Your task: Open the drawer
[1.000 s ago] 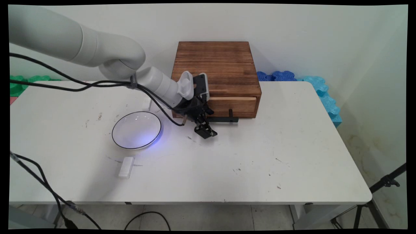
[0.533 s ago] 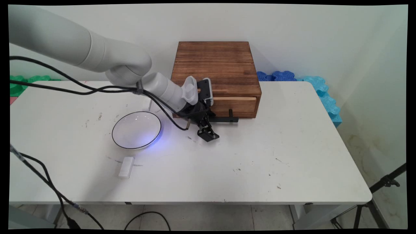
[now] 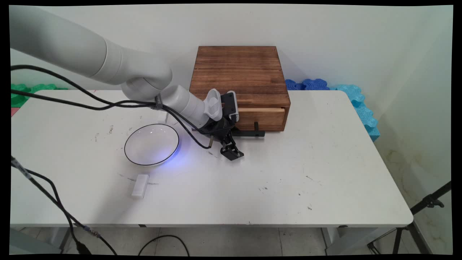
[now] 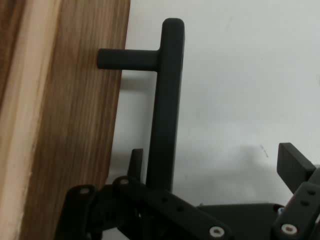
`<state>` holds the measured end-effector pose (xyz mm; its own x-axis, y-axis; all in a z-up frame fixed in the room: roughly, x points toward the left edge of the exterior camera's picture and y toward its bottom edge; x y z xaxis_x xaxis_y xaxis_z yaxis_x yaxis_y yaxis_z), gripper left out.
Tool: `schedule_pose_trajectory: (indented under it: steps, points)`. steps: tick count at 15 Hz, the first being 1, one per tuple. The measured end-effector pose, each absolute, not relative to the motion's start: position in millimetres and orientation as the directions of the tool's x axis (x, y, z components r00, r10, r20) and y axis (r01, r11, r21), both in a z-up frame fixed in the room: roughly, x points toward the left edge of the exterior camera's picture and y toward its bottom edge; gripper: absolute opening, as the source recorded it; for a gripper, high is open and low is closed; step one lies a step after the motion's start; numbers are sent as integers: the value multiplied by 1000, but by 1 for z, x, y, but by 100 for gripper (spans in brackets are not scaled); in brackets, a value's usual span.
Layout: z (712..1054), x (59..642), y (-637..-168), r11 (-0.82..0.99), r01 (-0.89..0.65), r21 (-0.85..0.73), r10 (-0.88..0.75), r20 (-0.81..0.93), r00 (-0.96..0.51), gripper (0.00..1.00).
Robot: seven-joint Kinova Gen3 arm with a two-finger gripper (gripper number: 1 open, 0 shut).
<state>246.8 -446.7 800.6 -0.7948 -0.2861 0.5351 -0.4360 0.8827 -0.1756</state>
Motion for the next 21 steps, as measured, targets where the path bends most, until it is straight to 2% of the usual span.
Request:
schedule_pose_trajectory:
  steps: [21]
  points:
    - [804,230,-390,891,-438,-119,-312,540,-782,100]
